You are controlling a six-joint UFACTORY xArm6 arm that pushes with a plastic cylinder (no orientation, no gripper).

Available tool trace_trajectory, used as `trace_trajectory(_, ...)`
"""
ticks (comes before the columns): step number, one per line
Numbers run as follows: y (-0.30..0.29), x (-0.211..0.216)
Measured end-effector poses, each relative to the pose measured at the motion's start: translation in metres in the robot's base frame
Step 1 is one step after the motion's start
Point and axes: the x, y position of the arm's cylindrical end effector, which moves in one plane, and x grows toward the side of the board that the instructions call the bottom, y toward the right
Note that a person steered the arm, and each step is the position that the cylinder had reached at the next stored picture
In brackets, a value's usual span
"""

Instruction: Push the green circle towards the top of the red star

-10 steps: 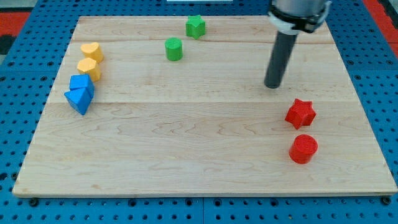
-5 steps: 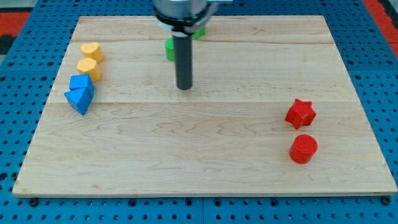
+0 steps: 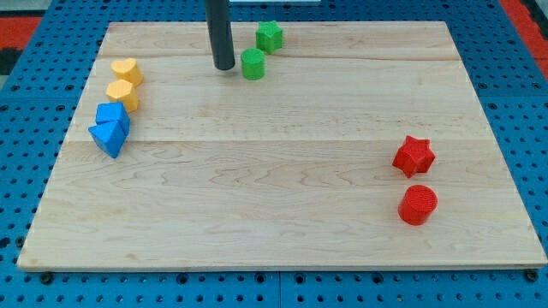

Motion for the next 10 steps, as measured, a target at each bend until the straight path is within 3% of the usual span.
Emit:
trace_trajectory(1,0.066,0.002)
trace_trajectory(3,0.162,0.058)
trace_trajectory(4,0.169,0.046)
trace_trajectory(5,0.164,0.073)
trace_trajectory(6,0.205,0.097)
trace_trajectory(8,0.151,0.116)
trace_trajectory(10,0.183,0.150)
